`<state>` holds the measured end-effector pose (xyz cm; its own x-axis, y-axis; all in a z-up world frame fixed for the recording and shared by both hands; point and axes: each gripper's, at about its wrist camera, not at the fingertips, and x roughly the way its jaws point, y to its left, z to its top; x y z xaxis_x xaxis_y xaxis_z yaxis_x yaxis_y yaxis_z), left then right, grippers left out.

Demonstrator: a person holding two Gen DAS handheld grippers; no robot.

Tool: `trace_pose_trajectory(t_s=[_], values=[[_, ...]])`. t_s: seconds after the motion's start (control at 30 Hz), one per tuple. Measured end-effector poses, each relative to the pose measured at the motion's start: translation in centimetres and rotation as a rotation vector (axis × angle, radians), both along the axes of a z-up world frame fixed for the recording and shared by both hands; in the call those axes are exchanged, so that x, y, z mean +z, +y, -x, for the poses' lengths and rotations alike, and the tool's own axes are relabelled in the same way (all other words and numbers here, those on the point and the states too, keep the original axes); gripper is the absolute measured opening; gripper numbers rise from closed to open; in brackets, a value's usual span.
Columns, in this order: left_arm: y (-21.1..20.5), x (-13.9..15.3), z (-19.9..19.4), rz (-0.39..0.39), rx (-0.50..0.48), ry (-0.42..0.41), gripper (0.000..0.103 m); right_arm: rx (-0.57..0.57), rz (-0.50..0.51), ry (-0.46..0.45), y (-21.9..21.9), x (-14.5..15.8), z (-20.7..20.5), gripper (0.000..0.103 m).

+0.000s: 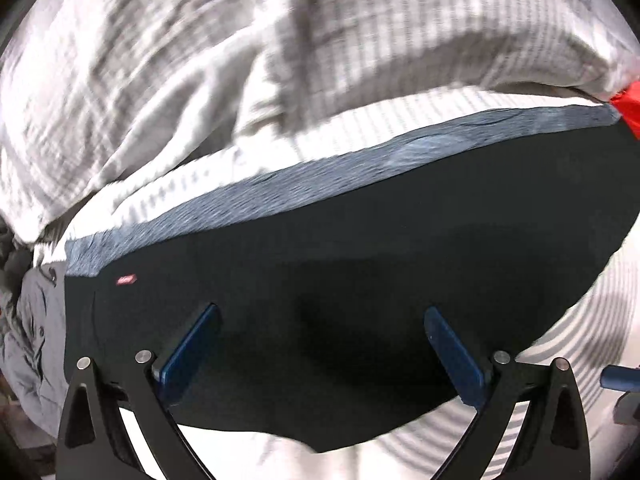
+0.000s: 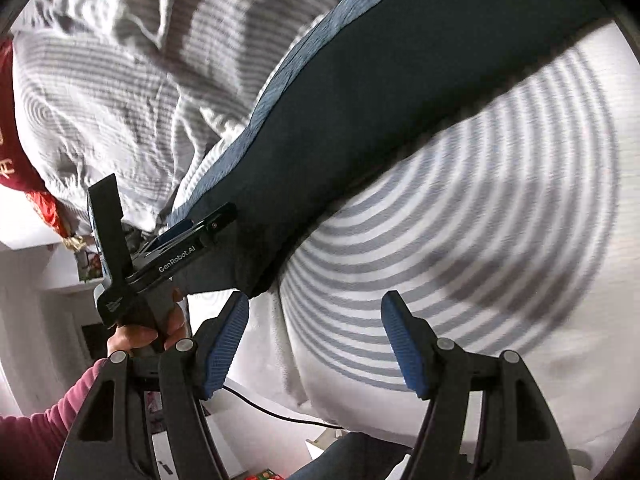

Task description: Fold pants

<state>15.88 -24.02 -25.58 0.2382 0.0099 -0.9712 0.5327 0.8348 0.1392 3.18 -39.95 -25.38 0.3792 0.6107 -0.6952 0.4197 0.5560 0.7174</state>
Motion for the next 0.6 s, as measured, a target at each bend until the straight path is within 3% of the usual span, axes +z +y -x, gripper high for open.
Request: trace_pose_trajectory(t_s=[0.37, 0.6], values=[[-10.3, 0.2, 1.4, 0.026, -0.074, 0.013, 0.102, -0.133, 0.050, -0.044, -10.0, 1.3, 1.8, 0.072], [-14.4, 1.4, 2.5, 0.099, -0.002, -0.012, 0.102, -0.286, 0.053, -0.125, -18.7, 0.3, 2.3, 0.072]])
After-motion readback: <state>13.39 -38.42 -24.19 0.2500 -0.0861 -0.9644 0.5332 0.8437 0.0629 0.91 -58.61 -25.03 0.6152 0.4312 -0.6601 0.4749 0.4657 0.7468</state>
